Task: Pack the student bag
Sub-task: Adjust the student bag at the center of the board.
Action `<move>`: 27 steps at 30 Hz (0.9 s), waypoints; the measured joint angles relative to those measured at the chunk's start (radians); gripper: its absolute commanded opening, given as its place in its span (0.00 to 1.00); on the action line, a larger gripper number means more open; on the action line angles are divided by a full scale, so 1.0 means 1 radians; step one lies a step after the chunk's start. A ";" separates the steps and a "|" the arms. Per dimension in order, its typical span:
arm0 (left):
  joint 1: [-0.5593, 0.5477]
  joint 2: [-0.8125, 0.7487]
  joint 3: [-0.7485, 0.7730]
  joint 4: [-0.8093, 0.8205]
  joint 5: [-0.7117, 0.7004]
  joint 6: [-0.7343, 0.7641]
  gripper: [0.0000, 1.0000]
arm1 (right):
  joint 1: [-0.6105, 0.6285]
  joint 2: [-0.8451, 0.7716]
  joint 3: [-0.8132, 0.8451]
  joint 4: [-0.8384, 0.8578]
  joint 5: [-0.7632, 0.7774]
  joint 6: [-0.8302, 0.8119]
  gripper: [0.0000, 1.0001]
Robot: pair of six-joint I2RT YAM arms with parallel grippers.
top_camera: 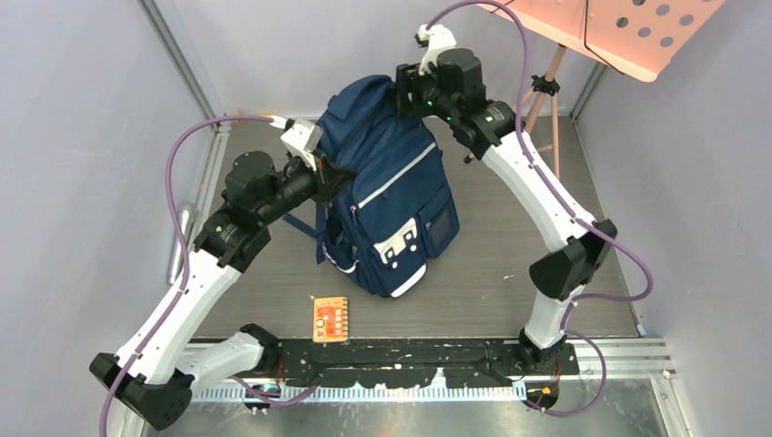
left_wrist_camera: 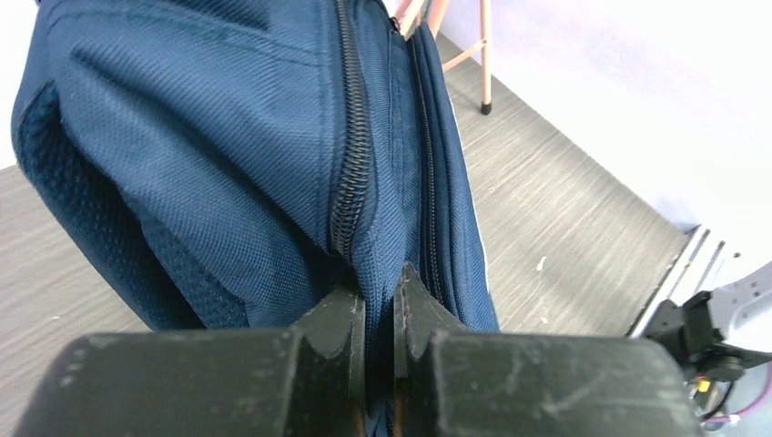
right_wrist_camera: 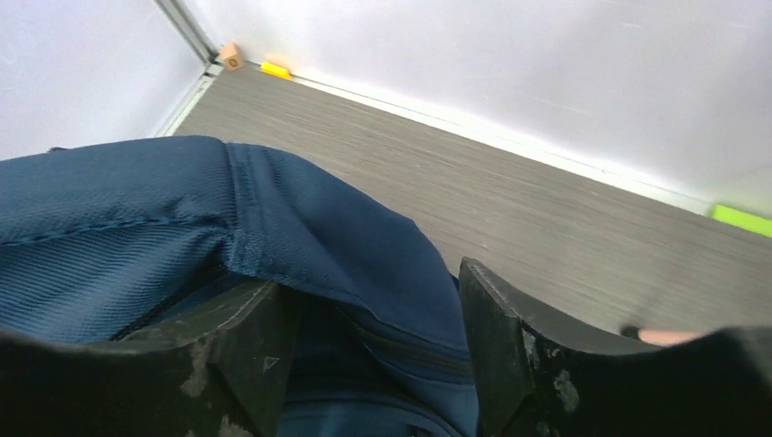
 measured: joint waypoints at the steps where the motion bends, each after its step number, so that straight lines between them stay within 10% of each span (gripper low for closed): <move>1: 0.000 0.005 0.000 0.006 0.003 -0.018 0.00 | -0.008 -0.019 -0.019 -0.005 0.003 0.010 0.74; 14: -0.052 0.063 0.000 0.096 -0.026 -0.154 0.00 | 0.045 -0.698 -0.612 0.051 -0.041 0.464 0.61; 27: -0.055 0.047 -0.053 0.160 -0.064 -0.142 0.00 | 0.628 -0.644 -0.830 0.142 0.254 0.655 0.48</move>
